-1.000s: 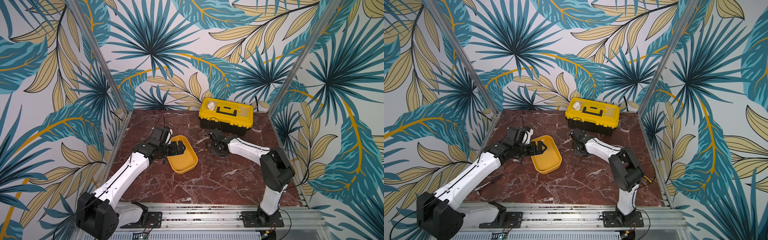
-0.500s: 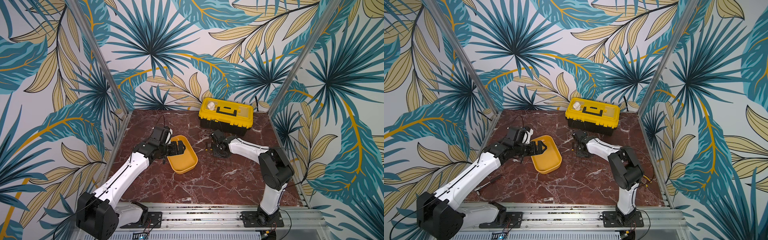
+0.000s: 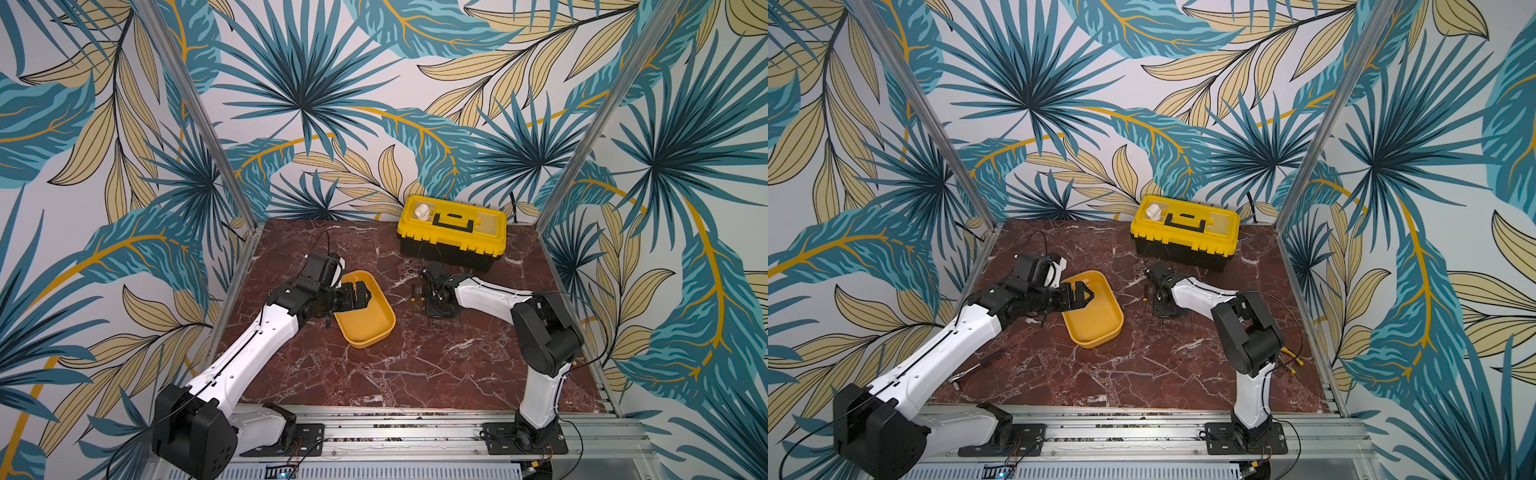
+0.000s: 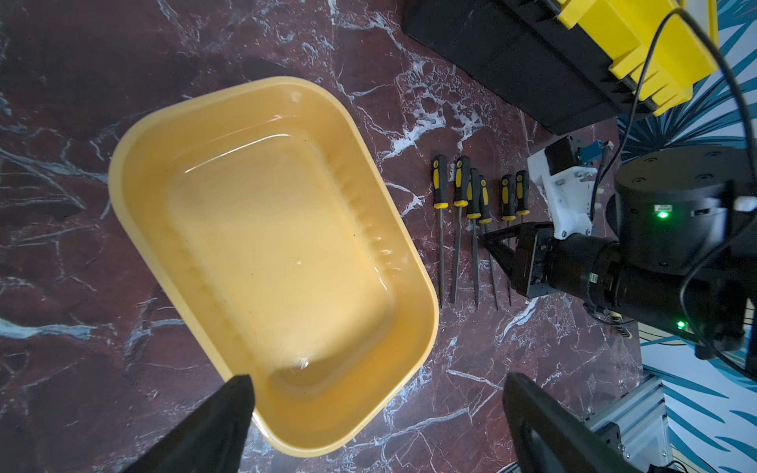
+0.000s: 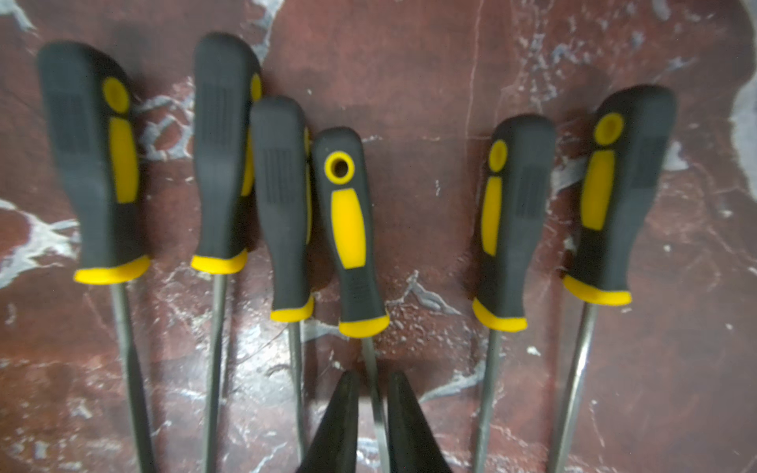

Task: Take the file tool out of the storage box
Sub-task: Adjust the file tool at the center of the board.

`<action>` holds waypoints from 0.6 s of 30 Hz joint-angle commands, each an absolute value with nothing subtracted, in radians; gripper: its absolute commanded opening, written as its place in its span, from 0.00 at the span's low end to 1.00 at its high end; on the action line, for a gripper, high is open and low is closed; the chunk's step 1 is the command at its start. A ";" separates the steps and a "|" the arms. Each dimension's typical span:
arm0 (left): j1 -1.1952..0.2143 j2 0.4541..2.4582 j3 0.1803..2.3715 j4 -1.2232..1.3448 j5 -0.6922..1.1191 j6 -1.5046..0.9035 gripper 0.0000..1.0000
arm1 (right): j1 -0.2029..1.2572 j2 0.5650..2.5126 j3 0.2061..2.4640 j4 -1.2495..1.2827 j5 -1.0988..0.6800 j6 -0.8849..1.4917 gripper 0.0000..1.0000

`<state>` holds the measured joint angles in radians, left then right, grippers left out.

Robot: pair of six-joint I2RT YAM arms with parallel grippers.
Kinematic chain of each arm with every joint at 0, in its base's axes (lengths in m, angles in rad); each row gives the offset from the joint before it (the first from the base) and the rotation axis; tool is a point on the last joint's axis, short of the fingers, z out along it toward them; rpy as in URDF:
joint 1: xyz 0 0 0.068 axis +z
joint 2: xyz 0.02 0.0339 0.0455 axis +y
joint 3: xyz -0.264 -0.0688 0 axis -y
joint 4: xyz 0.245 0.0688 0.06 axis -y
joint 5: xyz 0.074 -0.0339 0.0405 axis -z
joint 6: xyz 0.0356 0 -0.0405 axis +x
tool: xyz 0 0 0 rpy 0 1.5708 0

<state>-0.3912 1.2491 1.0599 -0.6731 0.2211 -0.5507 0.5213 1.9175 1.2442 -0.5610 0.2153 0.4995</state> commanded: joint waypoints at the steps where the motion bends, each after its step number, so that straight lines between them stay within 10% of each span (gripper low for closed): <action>1: -0.390 1.243 1.035 -0.672 0.216 -0.554 1.00 | 0.516 1.941 1.222 -0.554 0.210 0.497 0.19; 18: -0.390 1.250 1.037 -0.675 0.212 -0.552 1.00 | 0.482 1.963 1.226 -0.545 0.203 0.499 0.13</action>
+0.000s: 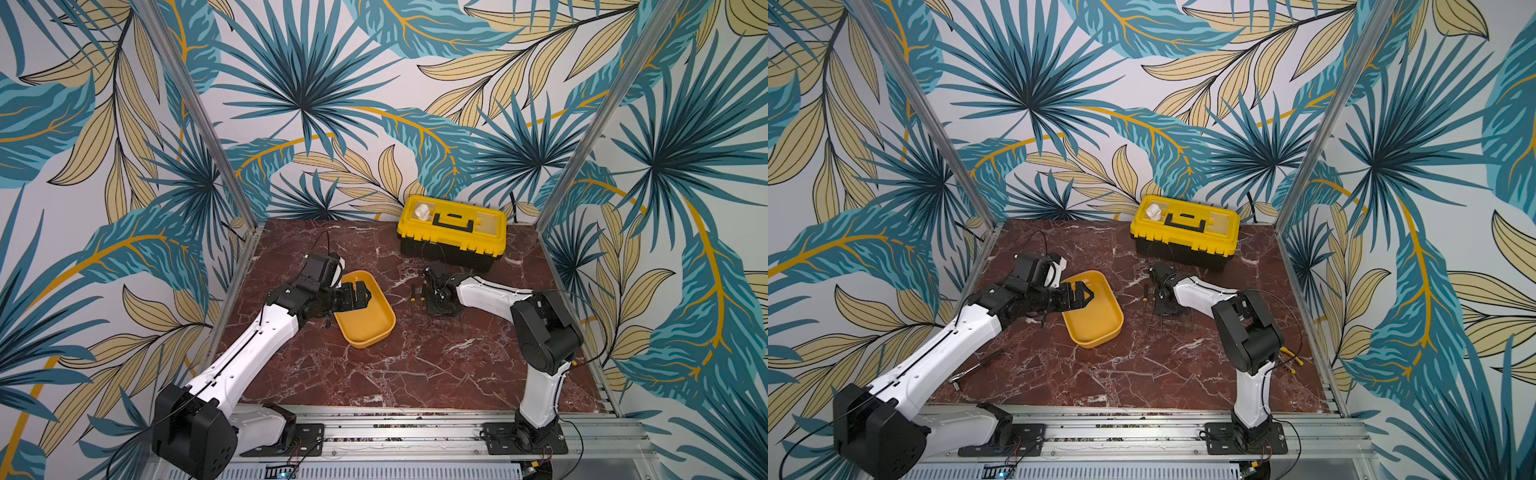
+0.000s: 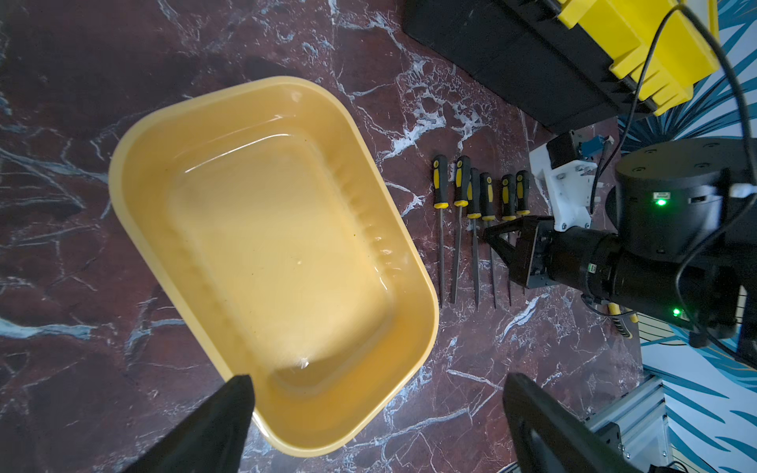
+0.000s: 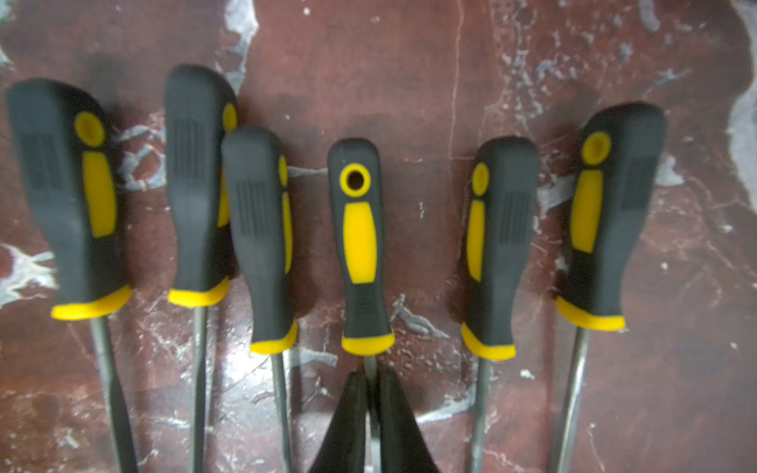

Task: Take the file tool out of the storage box
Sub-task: Adjust the file tool at the center of the board.

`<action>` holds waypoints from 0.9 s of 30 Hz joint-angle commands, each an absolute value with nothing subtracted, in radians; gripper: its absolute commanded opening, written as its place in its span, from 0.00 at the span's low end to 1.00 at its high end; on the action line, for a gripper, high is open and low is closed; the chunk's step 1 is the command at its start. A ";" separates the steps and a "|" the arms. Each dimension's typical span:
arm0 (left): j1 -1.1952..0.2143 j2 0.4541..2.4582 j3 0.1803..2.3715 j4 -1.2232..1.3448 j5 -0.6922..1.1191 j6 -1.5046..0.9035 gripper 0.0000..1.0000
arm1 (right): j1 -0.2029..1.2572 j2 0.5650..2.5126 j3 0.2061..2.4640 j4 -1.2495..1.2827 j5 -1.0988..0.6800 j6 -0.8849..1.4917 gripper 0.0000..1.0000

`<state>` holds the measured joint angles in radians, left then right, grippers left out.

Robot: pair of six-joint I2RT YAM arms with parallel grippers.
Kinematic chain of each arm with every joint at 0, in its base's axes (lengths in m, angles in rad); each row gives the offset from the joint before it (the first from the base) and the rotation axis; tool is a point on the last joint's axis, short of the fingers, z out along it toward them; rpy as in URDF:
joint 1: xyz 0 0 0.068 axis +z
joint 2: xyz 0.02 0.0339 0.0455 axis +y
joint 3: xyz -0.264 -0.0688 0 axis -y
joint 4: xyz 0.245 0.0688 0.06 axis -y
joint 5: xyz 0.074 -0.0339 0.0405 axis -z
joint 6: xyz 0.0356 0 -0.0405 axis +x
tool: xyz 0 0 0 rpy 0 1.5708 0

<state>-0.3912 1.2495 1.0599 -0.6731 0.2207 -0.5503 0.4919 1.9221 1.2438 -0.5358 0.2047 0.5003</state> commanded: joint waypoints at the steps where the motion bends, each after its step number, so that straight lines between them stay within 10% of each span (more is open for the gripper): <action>1: -0.391 1.252 1.037 -0.674 0.213 -0.551 1.00 | 0.479 1.963 1.226 -0.543 0.203 0.500 0.13; 27: -0.390 1.247 1.046 -0.680 0.210 -0.554 1.00 | 0.491 1.806 1.175 -0.541 0.150 0.511 0.26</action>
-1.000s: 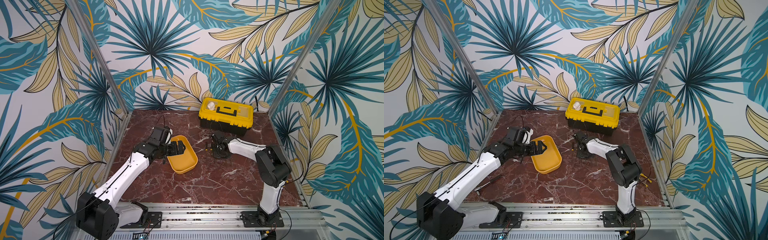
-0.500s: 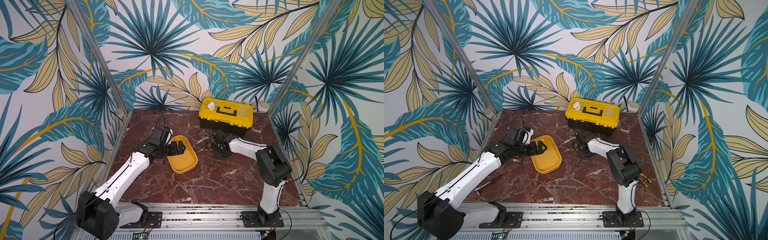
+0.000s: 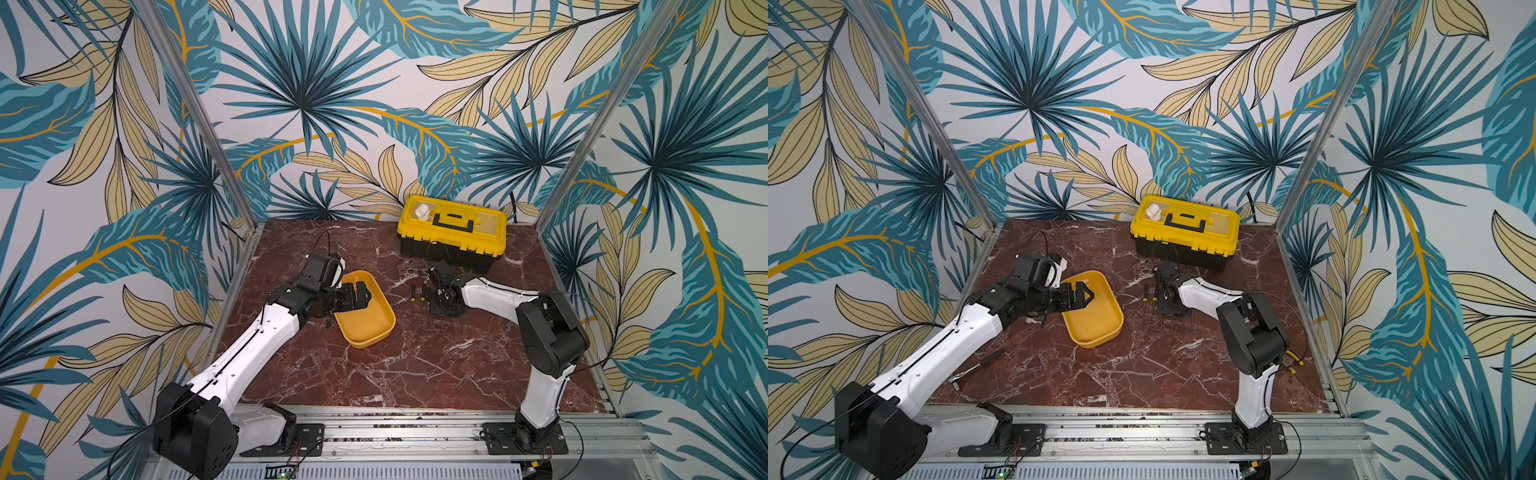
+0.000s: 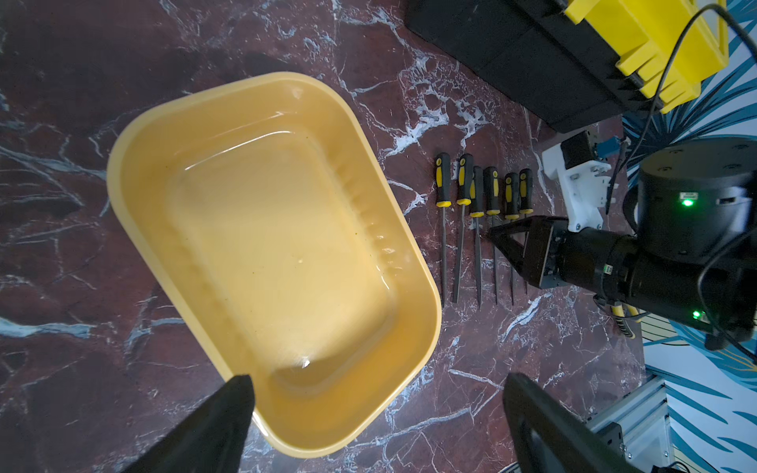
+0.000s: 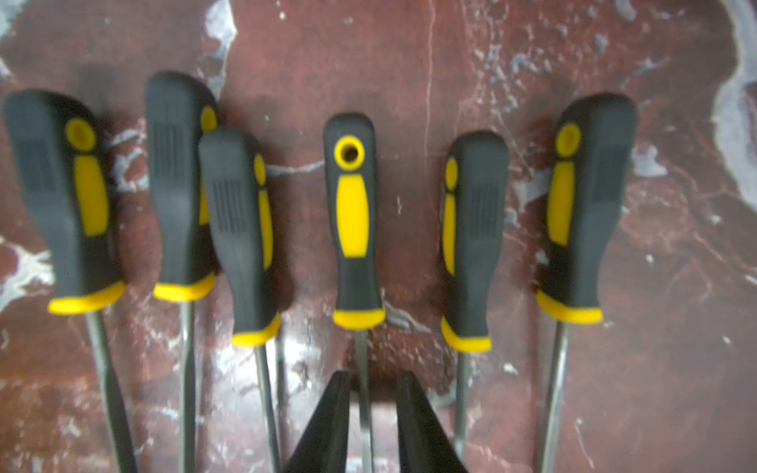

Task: Take the file tool out of the storage box
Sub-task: Adjust the file tool at the center of the board.

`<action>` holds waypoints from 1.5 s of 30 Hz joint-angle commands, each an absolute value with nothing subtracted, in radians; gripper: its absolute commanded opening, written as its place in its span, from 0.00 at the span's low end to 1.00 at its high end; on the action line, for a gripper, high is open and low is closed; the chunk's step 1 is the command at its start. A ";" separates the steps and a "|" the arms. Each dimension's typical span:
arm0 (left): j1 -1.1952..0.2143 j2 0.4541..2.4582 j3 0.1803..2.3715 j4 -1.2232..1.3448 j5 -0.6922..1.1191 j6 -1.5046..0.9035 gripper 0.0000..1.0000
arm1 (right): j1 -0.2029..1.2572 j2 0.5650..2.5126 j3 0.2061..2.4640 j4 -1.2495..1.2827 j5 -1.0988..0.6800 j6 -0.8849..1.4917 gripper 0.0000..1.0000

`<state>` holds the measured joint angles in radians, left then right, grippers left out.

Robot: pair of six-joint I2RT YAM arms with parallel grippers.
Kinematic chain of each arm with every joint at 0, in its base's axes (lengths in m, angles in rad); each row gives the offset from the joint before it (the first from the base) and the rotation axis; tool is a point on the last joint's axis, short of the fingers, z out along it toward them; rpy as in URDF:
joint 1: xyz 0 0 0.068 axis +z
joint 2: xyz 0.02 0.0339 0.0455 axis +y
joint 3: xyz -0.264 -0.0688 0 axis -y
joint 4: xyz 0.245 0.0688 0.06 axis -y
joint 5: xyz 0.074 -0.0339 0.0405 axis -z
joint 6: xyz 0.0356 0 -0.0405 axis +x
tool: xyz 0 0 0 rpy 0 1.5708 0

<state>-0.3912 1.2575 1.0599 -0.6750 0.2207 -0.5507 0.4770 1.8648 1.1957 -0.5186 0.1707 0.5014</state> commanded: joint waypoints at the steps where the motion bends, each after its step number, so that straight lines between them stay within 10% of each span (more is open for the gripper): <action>1: -0.390 1.247 1.045 -0.679 0.209 -0.555 1.00 | 0.497 1.795 1.173 -0.542 0.148 0.516 0.26; 45: -0.391 1.214 1.019 -0.681 0.196 -0.558 1.00 | 0.630 1.990 1.330 -0.558 0.189 0.685 0.18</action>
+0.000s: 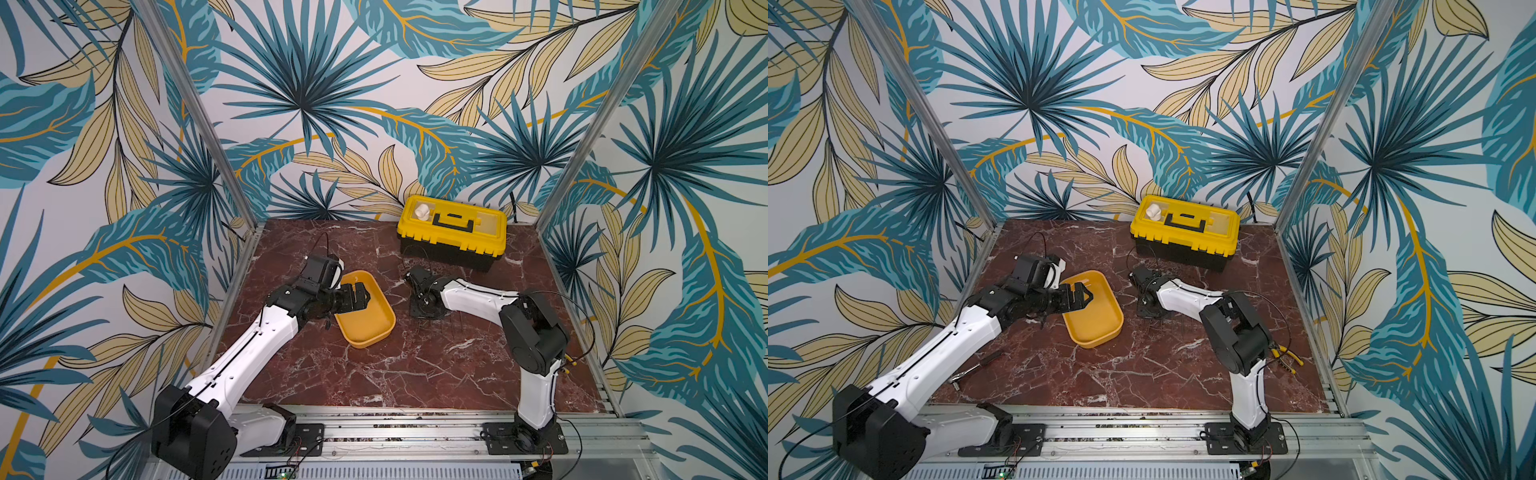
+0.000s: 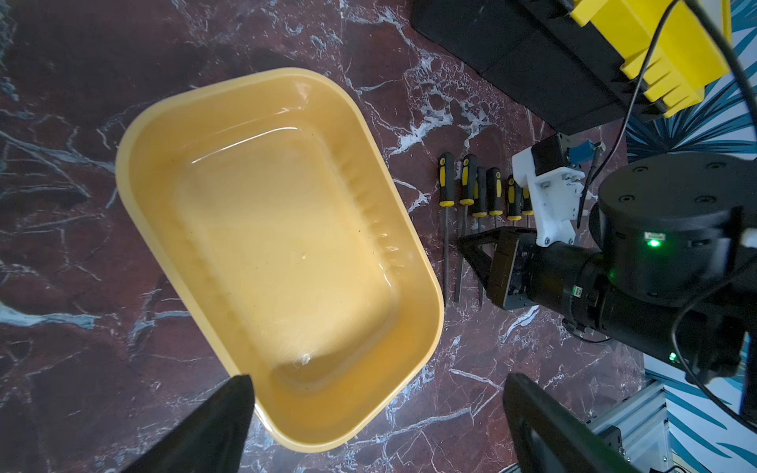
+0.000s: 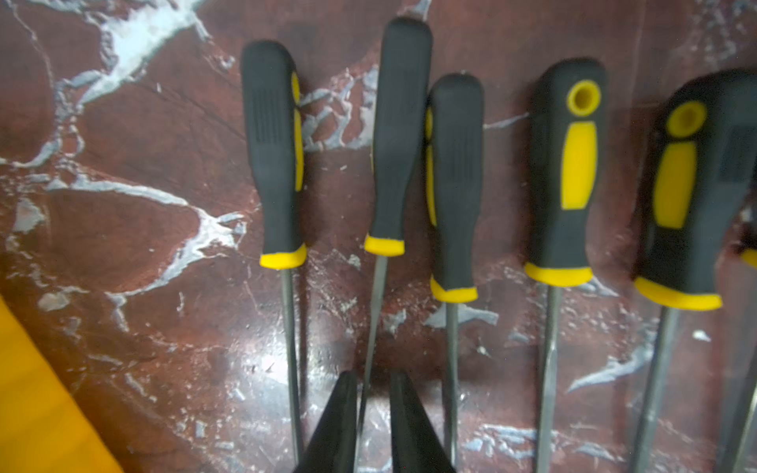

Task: Take the file tool out of the storage box
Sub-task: Adjust the file tool at the center of the board.

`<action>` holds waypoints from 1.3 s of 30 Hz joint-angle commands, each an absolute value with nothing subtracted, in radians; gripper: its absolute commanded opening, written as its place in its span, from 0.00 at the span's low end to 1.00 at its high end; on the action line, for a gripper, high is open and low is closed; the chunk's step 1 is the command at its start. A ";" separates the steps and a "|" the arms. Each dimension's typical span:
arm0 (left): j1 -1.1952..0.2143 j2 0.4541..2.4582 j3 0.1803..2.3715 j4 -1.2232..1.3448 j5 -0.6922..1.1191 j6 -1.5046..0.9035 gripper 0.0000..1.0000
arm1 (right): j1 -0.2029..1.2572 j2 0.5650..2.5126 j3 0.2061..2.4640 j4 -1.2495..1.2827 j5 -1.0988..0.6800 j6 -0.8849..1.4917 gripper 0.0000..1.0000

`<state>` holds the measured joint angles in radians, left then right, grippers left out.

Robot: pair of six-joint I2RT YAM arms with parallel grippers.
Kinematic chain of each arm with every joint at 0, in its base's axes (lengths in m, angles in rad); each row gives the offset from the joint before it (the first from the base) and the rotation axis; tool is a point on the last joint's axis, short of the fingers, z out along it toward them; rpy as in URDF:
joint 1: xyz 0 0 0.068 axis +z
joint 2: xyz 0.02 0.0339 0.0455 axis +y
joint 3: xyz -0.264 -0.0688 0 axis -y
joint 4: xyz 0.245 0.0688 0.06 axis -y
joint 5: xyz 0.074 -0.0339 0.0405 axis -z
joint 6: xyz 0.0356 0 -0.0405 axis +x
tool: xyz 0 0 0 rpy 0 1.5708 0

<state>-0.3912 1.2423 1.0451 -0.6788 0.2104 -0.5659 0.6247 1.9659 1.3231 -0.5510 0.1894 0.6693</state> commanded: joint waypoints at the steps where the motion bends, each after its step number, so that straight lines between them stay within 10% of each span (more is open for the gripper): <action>1: -0.390 1.213 1.019 -0.683 0.197 -0.558 1.00 | 0.631 1.992 1.328 -0.556 0.187 0.683 0.18; 39: -0.391 1.204 1.019 -0.684 0.201 -0.567 1.00 | 0.641 1.981 1.275 -0.563 0.196 0.644 0.07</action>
<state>-0.3912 1.2255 1.0451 -0.6796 0.2043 -0.5690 0.6357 1.9713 1.3144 -0.5434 0.1909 0.6636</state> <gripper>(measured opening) 0.999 0.070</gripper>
